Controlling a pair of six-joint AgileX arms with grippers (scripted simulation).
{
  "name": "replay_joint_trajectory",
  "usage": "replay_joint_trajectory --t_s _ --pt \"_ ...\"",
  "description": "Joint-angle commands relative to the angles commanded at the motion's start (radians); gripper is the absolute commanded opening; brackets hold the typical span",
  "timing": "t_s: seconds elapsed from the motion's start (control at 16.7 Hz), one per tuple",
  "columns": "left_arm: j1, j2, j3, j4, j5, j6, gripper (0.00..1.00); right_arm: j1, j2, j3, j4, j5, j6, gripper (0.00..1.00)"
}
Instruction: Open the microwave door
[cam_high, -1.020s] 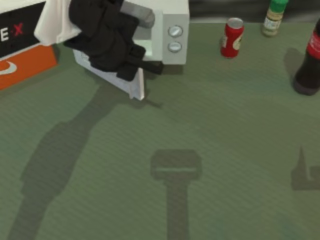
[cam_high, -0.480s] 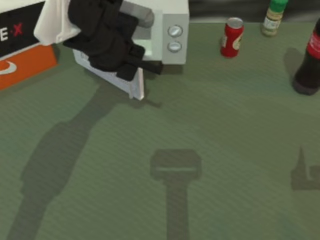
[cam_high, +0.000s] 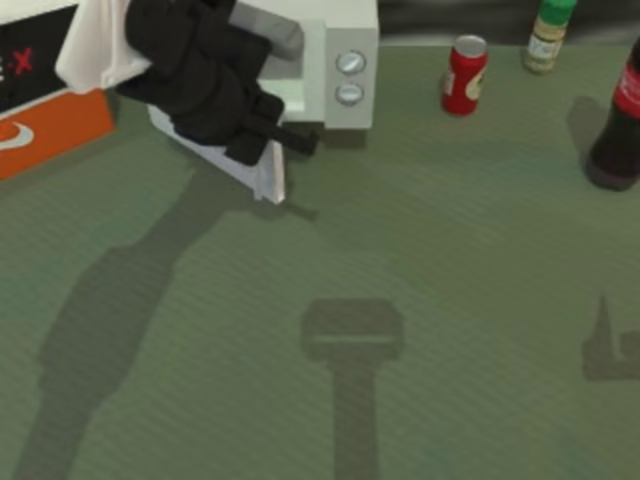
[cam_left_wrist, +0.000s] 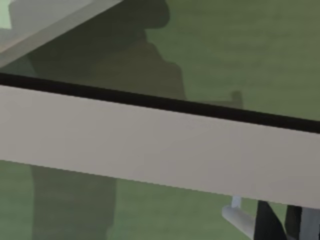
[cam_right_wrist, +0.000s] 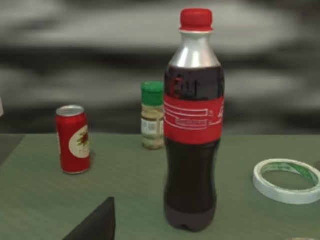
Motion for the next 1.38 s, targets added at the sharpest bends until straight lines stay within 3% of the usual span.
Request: replay_joint_trajectory --t_s 0.3,1.38 --pt "0.037 -0.044 -0.056 0.003 0.054 0.102 0.0 0.0 0.0 0.0 0.0 0.0 0.0 1.0" --pt "0.038 -0.046 -0.056 0.004 0.056 0.105 0.0 0.0 0.0 0.0 0.0 0.0 0.0 1.0"
